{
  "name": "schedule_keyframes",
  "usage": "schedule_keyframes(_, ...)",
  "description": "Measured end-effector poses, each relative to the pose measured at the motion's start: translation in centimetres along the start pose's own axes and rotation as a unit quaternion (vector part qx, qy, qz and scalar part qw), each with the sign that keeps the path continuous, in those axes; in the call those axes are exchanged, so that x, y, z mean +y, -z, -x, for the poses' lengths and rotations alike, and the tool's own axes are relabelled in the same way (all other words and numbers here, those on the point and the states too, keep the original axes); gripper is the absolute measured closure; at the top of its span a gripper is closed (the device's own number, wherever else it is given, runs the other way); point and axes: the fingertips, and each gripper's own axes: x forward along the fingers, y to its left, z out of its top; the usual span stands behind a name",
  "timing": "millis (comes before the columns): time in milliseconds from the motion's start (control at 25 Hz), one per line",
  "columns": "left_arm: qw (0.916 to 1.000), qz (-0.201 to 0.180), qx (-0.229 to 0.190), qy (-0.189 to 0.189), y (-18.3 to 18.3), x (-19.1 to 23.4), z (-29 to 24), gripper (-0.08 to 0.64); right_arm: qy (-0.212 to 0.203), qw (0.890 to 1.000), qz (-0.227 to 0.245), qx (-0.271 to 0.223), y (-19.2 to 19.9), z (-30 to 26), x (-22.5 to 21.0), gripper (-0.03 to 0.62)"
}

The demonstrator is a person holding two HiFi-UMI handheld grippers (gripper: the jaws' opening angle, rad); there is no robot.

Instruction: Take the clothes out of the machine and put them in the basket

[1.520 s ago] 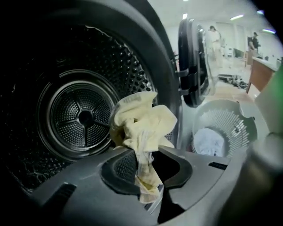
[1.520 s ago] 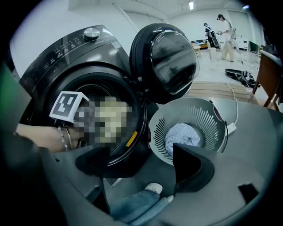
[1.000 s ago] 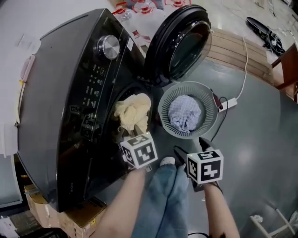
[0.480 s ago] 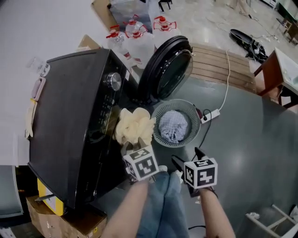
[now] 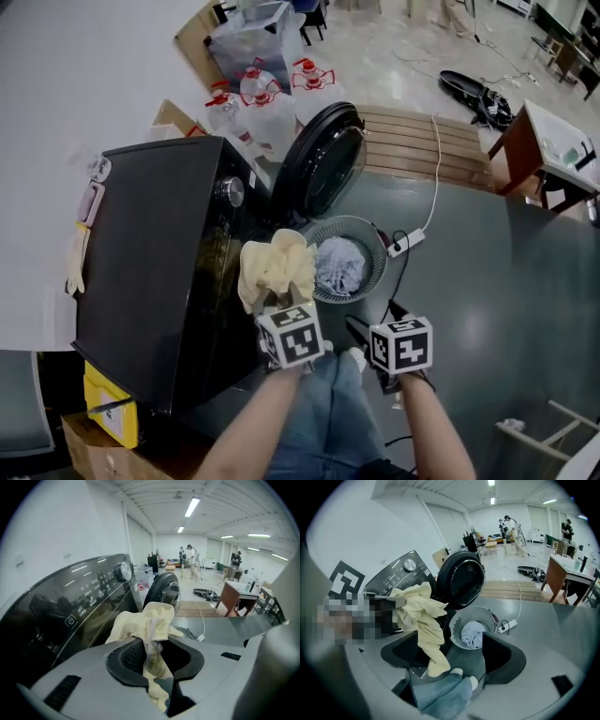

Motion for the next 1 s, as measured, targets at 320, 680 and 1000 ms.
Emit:
schedule_keyframes(320,0.9968,0.013,-0.031,0.072,-3.8,-2.0,4.4,0.476,0.014,1.000,0.006,-0.021,-2.0,4.1,0.0,0.163)
schedule_keyframes(680,0.9826,0.008,-0.076,0.169,-10.4,-4.0,9.6,0.476,0.027,0.998,0.030,-0.042,-4.9,8.4,0.9,0.163)
schedule_keyframes(1000,0.9618,-0.029,-0.120,0.244,-16.0,-6.6,13.7,0.476,0.031,0.996,0.044,-0.072,-7.6,11.1,1.7,0.163)
